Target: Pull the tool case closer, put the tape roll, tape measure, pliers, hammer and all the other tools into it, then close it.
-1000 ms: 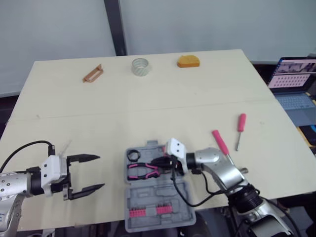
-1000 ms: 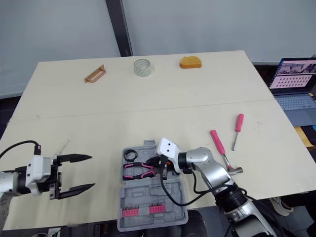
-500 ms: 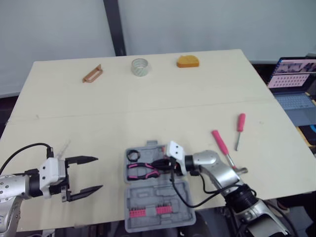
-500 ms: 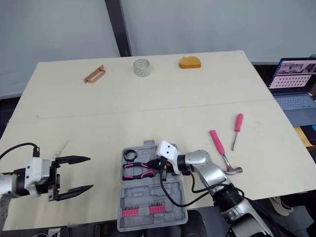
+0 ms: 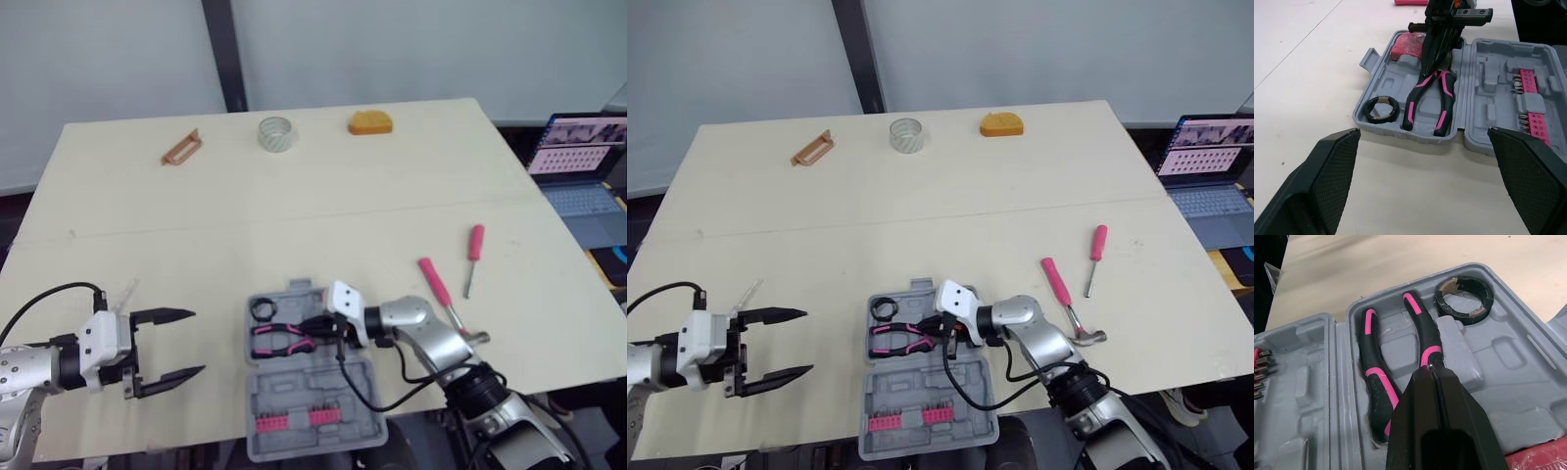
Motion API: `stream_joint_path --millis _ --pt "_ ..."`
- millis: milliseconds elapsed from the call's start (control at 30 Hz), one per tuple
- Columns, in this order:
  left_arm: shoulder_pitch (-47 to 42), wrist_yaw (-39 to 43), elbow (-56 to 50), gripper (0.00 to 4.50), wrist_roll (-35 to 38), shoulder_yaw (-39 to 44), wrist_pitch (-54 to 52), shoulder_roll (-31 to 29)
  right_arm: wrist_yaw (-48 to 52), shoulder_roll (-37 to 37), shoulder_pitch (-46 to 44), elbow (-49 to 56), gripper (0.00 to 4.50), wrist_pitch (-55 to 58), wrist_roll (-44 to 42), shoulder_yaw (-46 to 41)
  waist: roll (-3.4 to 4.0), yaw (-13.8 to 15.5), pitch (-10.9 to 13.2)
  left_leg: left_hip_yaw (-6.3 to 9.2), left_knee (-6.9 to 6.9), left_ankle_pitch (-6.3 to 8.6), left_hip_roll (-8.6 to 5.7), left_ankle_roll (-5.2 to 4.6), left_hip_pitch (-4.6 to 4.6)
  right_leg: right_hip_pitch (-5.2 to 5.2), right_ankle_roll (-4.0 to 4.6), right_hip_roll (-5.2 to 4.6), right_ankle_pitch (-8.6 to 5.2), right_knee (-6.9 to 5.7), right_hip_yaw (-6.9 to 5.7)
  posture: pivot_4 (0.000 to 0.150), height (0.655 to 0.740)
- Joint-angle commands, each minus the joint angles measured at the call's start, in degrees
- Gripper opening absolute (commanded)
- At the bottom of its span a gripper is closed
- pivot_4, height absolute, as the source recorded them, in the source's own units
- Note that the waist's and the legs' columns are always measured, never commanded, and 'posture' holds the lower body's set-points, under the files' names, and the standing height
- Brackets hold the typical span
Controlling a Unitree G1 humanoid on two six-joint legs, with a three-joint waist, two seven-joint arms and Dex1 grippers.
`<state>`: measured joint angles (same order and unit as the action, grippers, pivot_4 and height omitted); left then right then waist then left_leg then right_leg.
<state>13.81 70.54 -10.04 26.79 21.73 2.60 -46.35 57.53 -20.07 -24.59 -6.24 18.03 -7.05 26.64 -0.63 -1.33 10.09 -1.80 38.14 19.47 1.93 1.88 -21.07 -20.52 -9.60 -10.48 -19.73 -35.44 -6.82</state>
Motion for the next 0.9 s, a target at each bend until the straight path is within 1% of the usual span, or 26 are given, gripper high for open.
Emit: stream_joint_path --millis 33,133,367,433,500,533,900 --pt "-0.3 -0.58 -2.07 4.5 0.76 0.46 -0.44 -0.65 -0.36 -1.46 2.2 -4.36 0.02 4.67 3.58 2.88 0.01 -0.01 -0.14 0.0 -0.01 0.0 0.0 0.0 0.0 0.0 0.0 0.0 0.0 0.0 0.0 0.15 0.74" --pt "-0.48 -0.93 -2.79 4.5 0.79 0.5 -1.19 -0.73 -0.43 -1.24 2.29 -5.55 0.02 5.7 3.86 3.57 0.03 -0.04 -0.26 0.0 -0.03 0.01 0.0 0.01 0.06 0.05 0.0 0.0 0.0 0.01 0.0 0.15 0.74" --pt "-0.64 -1.5 -4.07 4.5 0.88 0.73 -2.54 -0.89 -0.99 -0.6 2.59 -10.1 0.02 3.38 5.61 5.13 -0.04 -0.14 -0.93 0.0 -0.1 0.02 0.0 0.03 0.19 0.13 0.0 0.0 0.0 0.01 0.0 0.15 0.74" --pt "-0.65 -1.6 -4.47 4.5 0.92 0.83 -2.91 -0.88 -1.18 -0.57 2.81 -11.09 0.02 2.68 6.19 5.62 -0.07 -0.17 -1.01 -0.01 -0.21 0.04 0.01 0.06 0.5 0.38 0.01 0.0 -0.01 0.03 0.0 0.15 0.74" --pt "-0.63 -1.69 -4.9 4.5 0.96 0.89 -3.29 -0.84 -1.3 -0.59 2.99 -11.85 0.02 2.35 6.63 6.11 0.14 -0.16 -1.34 -0.01 -0.37 0.13 0.04 0.07 0.96 0.9 0.05 0.02 -0.03 0.27 -0.04 0.15 0.74" --pt "-0.62 -1.71 -5.09 4.5 0.99 0.9 -3.46 -0.83 -1.35 -0.62 3.06 -12.08 0.02 2.36 6.8 6.31 0.17 -0.18 -1.5 -0.02 -0.41 0.15 0.05 0.06 0.98 0.97 0.06 0.04 -0.04 0.44 -0.05 0.15 0.74" --pt "-0.61 -1.58 -6.54 4.5 0.82 -0.36 -4.7 -0.55 -2.09 -1.02 3.64 -12.35 0.02 3.35 7.88 7.07 0.4 -0.17 -2.18 -0.06 -0.43 0.22 0.08 0.07 1.03 1.04 0.06 0.05 -0.04 0.52 -0.05 0.15 0.74"
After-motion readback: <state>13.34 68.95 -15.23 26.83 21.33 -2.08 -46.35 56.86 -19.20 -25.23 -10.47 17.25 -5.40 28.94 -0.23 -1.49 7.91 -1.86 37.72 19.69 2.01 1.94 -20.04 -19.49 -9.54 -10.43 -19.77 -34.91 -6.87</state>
